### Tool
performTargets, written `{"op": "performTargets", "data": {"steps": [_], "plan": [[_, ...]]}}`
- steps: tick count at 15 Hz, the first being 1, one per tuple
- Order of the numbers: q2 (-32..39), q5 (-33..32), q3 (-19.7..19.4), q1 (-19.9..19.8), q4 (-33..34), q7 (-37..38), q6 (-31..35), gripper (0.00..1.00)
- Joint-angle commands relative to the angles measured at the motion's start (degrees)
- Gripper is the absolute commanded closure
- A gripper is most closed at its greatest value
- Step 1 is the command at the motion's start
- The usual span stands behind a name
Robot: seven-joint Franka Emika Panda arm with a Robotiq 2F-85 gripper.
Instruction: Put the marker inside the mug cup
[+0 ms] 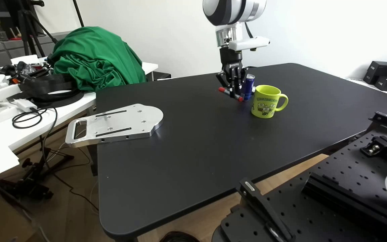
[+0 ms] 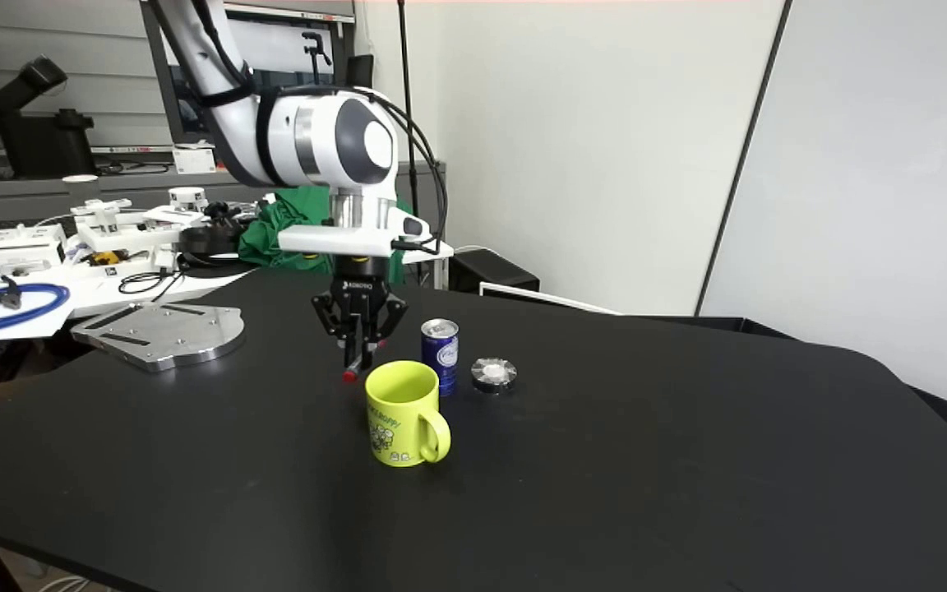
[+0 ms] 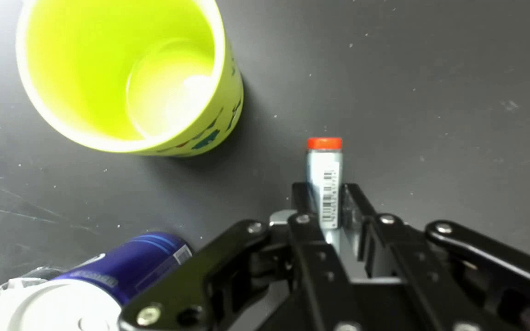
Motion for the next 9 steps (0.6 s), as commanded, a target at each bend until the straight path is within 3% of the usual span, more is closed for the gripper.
{"op": "performTargets", "data": {"steps": [1,6,9], "plan": [[-0.02,2.99,2.03,-1.25,6.42,1.7,-11.68,0.95],[0.04,4.61,1.16,-1.35,17.36,4.77,-31.51,0.95],[-0.23,6.07,0.38,-4.0,22.79,4.34,-45.72,0.95]]}}
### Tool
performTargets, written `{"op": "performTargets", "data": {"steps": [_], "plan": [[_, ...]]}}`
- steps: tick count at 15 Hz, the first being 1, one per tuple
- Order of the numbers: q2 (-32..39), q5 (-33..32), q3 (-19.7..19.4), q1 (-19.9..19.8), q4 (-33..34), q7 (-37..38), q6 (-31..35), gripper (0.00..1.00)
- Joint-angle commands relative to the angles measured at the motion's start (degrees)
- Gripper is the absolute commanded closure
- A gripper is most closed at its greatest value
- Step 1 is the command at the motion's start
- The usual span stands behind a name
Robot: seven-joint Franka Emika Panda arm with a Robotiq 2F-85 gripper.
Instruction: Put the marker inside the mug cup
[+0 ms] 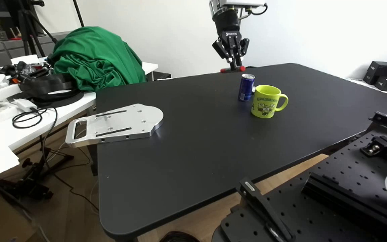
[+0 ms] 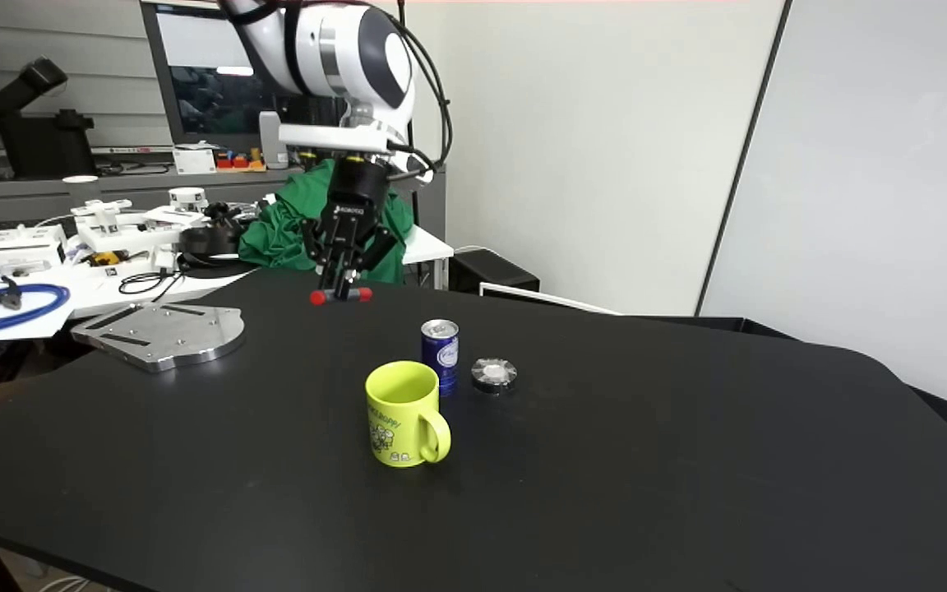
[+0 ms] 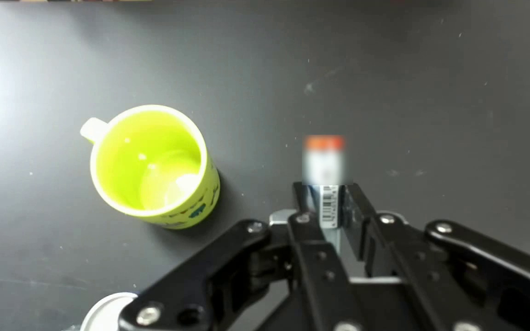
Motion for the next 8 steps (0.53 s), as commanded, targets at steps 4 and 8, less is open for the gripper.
{"op": "performTargets", "data": {"steps": [4,8], "plan": [[1.43,2.12,-3.16,-7.25,13.45,1.1,-29.65,0.95],[3.76,2.93,-5.43,-11.87,16.26,0.87,-40.53,0.95]]}}
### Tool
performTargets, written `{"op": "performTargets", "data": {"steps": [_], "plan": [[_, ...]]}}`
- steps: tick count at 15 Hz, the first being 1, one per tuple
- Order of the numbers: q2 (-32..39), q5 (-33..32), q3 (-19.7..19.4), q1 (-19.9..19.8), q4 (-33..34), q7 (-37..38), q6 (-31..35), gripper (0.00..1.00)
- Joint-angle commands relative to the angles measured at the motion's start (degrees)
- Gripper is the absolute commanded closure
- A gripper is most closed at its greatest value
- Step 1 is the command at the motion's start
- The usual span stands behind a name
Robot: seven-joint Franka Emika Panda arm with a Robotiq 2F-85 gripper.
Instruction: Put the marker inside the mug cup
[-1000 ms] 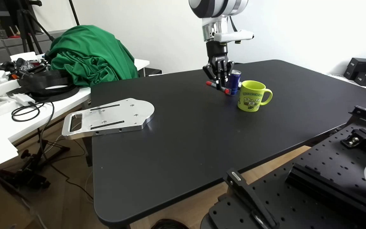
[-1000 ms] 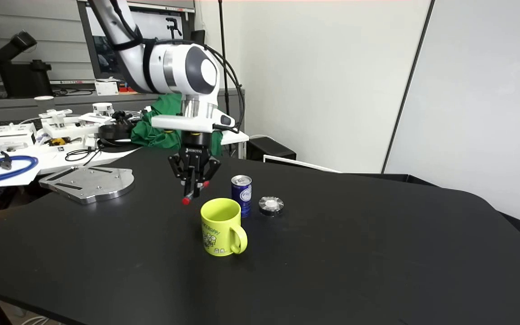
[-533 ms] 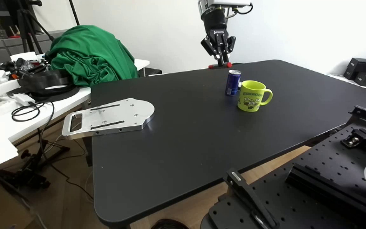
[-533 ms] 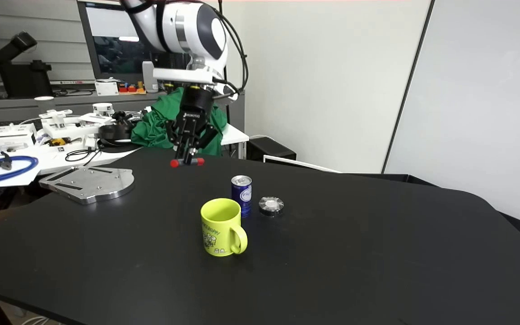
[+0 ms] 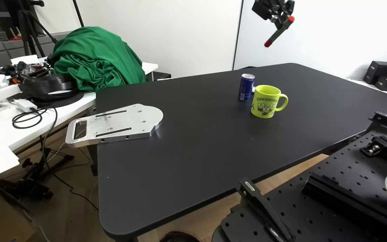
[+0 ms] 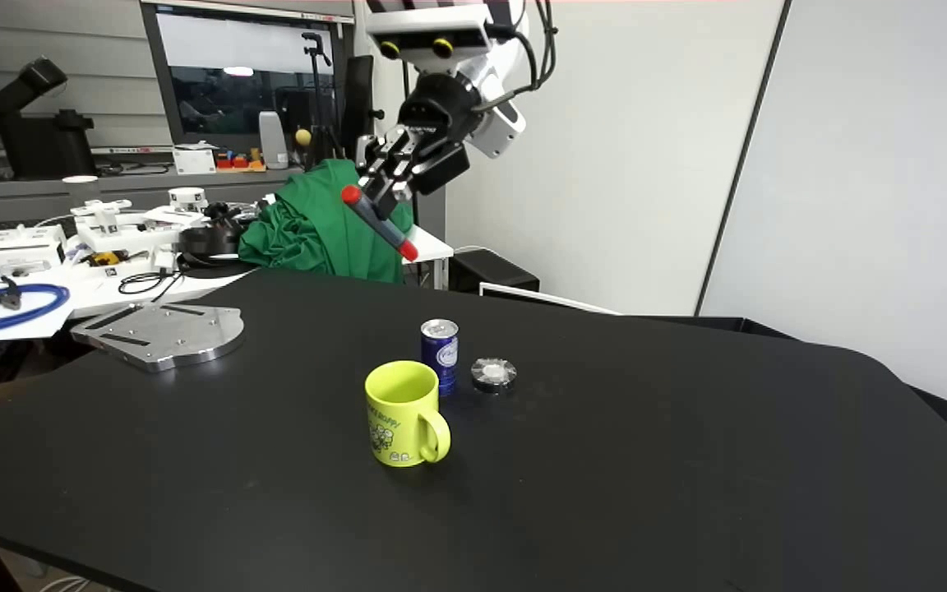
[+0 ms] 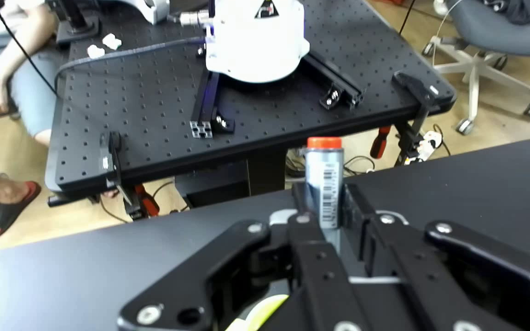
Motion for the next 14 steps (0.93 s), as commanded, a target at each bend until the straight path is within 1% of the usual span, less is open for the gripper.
{"op": "performTargets", "data": {"steps": [1,3,6,9,12,14], "plan": [[4.06,2.55,-1.5,-3.62,3.83,0.72,-7.29,0.95],[6.08,4.58,-2.07,-5.41,3.25,0.76,-7.74,0.95],[9.6,7.87,-2.31,-6.97,2.44,0.82,-5.71,0.95],[12.8,10.19,-2.03,-7.28,2.7,0.61,-2.52,0.95],[15.48,12.37,-1.61,-7.06,3.4,1.02,-1.78,0.95],[16.37,12.49,-1.78,-6.63,3.26,0.98,-0.25,0.95]]}}
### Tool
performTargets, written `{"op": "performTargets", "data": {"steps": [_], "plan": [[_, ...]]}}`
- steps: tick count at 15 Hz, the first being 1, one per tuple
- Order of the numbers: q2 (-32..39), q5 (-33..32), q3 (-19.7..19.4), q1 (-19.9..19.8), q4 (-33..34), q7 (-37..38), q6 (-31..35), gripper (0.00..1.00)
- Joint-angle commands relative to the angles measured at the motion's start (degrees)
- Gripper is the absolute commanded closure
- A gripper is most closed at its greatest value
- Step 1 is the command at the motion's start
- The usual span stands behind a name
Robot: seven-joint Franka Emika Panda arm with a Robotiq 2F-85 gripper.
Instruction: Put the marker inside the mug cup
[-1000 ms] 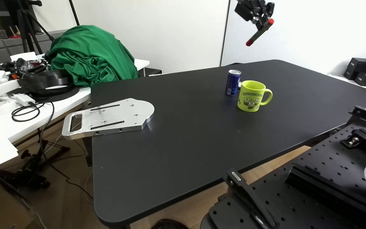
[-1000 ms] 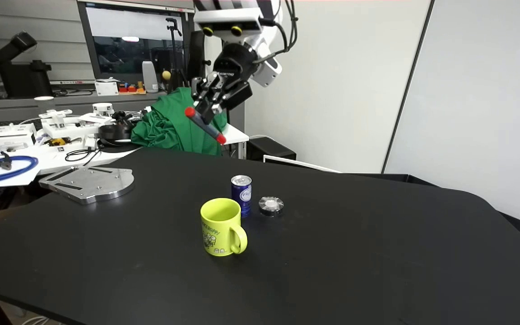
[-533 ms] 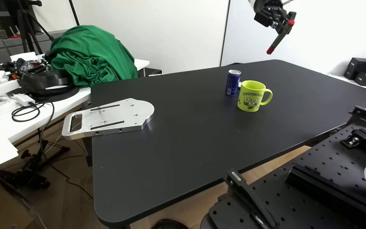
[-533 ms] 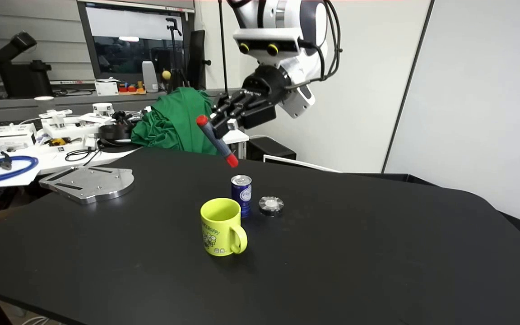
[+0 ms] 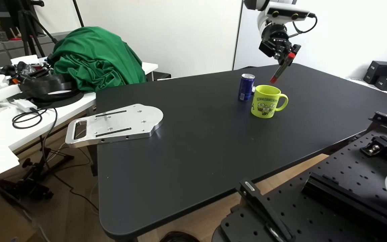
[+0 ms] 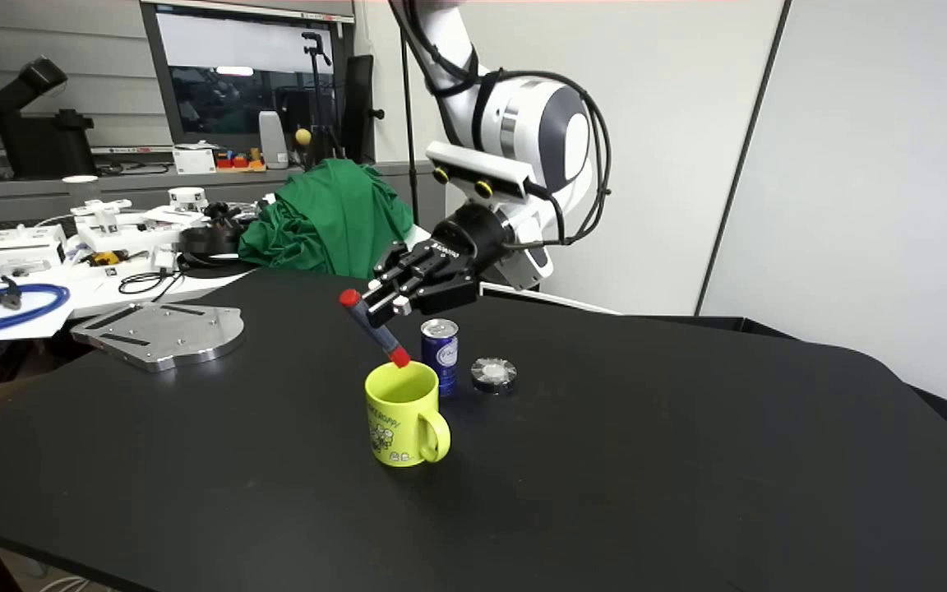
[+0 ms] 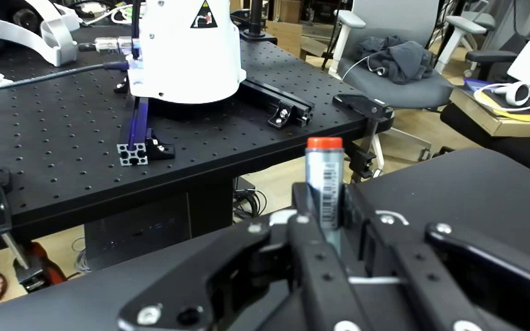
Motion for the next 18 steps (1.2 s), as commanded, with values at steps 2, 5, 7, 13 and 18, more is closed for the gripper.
{"op": "performTargets", "data": {"steps": [2,5,7,13,18], "plan": [[2.5,0.41,-0.34,0.52,2.02,0.99,2.91,0.95],[3.62,-0.02,-0.44,0.45,1.79,0.78,6.7,0.95],[4.06,-0.66,-0.45,0.62,1.34,0.34,10.25,0.95],[3.35,-0.78,0.65,1.2,0.91,0.05,14.92,0.41],[-1.23,0.46,2.61,2.38,3.09,0.05,11.53,0.07]]}}
